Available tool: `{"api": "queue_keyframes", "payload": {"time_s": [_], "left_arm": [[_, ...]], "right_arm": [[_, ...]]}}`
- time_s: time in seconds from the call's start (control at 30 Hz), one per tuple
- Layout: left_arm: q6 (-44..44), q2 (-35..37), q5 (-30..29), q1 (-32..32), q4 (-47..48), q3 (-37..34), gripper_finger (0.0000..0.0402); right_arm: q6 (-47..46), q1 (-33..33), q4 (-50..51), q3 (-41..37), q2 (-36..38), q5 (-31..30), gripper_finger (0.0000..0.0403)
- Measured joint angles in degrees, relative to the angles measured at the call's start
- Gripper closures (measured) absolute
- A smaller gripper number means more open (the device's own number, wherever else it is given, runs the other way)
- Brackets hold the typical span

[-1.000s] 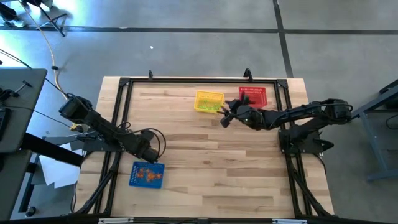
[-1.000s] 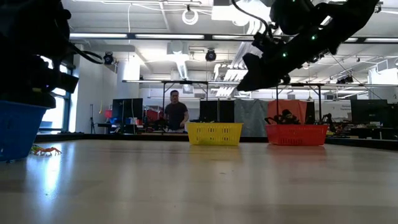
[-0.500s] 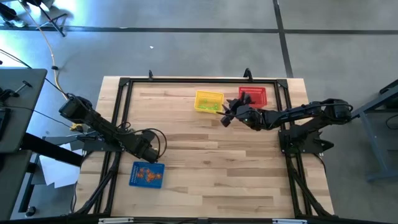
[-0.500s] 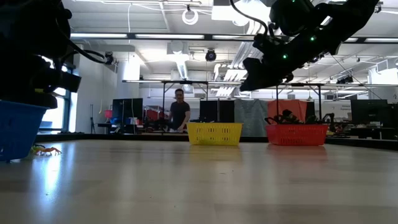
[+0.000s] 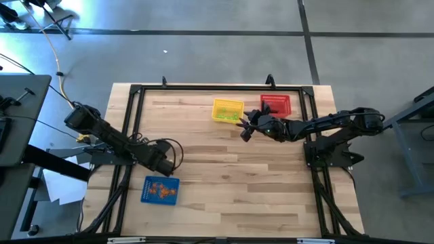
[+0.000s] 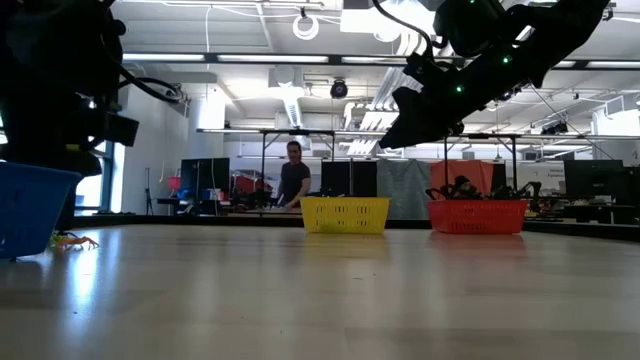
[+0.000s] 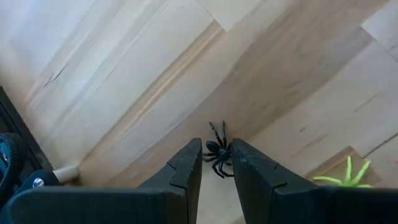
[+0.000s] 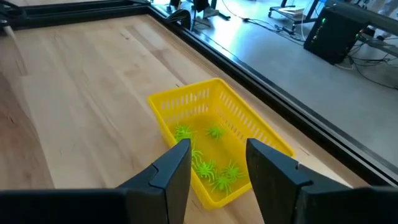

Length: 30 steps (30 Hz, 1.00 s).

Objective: Sort Halloween decoration
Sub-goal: Put the black spider toy into the red bin

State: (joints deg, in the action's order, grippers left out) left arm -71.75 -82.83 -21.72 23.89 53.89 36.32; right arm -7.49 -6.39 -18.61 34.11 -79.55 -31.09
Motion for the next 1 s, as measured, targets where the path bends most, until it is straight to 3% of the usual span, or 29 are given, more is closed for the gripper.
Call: {"api": "queue_keyframes", "payload": {"time_s": [0.4, 0.73, 1.0], "left_arm": [[-6.53, -0.02, 0.21, -0.69, -0.59, 0.04, 0.0326], [-7.69, -0.31, 0.2, -0.67, -0.15, 0.02, 0.0279], [-13.83, -1.55, 1.97, -0.63, -4.0, -3.89, 0.0271]], "right_arm": [[0.0, 0.0, 0.0, 0.0, 0.0, 0.04, 0.0254], [0.02, 0.0, -0.02, 0.0, 0.0, 0.04, 0.0254], [0.02, 0.0, -0.02, 0.0, 0.0, 0.03, 0.0254]]}}
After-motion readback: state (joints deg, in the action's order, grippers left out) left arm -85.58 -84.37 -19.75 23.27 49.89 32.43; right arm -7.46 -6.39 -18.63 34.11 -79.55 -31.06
